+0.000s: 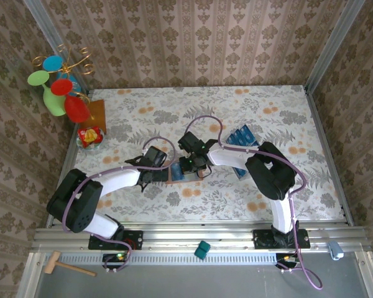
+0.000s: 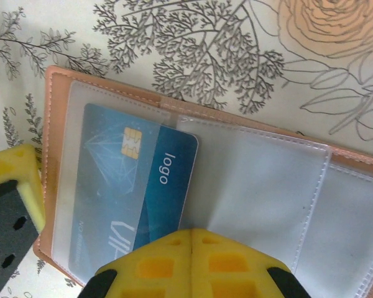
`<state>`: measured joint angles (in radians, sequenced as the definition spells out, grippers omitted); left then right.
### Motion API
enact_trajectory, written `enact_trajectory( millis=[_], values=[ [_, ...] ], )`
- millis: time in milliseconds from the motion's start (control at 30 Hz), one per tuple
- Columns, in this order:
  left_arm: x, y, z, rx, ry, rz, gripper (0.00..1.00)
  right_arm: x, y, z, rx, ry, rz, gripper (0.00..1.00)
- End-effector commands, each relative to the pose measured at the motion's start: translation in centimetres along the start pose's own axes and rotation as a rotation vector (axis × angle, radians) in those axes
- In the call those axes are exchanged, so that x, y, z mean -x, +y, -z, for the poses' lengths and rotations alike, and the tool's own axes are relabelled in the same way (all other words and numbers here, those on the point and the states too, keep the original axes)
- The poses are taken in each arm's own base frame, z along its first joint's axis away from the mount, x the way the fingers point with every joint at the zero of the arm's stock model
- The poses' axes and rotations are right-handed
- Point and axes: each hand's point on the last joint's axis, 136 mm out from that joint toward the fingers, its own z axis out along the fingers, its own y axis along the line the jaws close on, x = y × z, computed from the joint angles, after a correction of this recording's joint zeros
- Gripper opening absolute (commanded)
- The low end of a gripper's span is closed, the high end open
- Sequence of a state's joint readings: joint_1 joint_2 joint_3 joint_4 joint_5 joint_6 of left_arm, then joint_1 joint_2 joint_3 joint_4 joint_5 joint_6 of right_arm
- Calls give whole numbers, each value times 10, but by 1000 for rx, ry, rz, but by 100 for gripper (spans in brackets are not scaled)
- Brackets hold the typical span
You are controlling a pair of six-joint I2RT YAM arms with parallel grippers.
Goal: Put the credit cards into the card holder
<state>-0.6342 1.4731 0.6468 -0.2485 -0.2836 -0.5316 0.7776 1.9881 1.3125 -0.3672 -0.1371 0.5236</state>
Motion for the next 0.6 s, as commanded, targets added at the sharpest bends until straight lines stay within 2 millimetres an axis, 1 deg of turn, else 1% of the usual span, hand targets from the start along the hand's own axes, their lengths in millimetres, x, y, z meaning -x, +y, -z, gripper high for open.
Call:
enact_trajectory(
  millis=[0,167,267,467,567],
  values=[
    [-15,-3,-12,-4,52,-18,100,-2,11,-5,19,24,9,0],
    [-13,-4,-10,-5,48,-16,100,-3,13,-5,12,29,20,0],
    [-9,-3,-7,-3,40,-15,100,-2,6,2,-19,15,26,1],
    [-5,-1,0,-6,24,-9,100,1,-8,24,-42,-36,7,3],
    [-5,0,0,-5,24,-8,100,-3,-16,26,-58,-39,0,4]
  ],
)
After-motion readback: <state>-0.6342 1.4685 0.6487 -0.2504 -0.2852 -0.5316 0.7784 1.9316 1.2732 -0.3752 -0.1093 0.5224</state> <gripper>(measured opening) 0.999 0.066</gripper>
